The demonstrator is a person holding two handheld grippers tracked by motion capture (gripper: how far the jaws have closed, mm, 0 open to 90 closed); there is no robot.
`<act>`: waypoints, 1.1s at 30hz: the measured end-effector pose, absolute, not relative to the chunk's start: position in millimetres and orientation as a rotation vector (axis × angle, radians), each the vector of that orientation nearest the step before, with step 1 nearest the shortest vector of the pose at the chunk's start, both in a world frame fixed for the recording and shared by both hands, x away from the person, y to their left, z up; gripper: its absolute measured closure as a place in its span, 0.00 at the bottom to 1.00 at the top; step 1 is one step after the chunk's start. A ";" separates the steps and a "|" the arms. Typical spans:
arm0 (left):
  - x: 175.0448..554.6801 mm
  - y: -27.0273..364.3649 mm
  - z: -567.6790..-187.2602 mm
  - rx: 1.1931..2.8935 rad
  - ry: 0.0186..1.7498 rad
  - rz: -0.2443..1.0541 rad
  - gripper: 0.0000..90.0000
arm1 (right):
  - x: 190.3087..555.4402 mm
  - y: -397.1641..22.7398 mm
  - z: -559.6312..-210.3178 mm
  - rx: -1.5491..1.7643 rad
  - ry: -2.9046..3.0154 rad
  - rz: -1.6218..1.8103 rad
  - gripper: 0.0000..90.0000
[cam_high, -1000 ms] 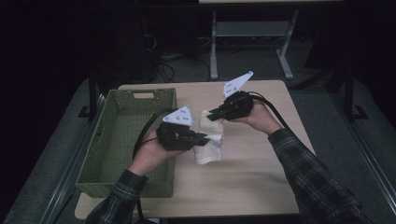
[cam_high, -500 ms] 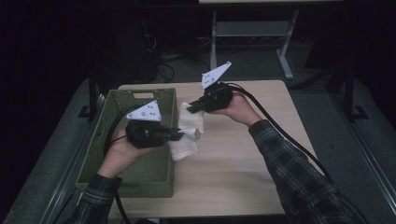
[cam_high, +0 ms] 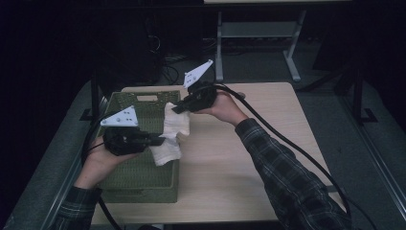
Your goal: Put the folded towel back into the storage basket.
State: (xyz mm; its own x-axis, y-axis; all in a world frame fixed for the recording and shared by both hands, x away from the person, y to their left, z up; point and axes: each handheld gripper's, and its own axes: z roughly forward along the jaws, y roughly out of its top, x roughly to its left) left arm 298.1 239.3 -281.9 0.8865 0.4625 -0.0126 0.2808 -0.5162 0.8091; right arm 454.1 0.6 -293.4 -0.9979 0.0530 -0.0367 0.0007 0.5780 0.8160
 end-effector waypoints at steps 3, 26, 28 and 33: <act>295.2 247.3 -283.5 2.142 0.553 0.256 0.92 | 457.2 11.4 -295.9 0.037 2.744 1.414 0.93; 285.0 267.8 -300.6 2.162 0.600 0.242 0.90 | 450.3 63.1 -308.6 -0.063 2.792 1.372 0.93; 284.8 268.5 -300.1 2.147 0.610 0.259 0.79 | 449.5 65.1 -309.4 -0.062 2.797 1.374 0.93; 285.7 272.1 -299.8 2.124 0.643 0.281 0.60 | 448.2 70.0 -312.7 -0.073 2.810 1.369 0.93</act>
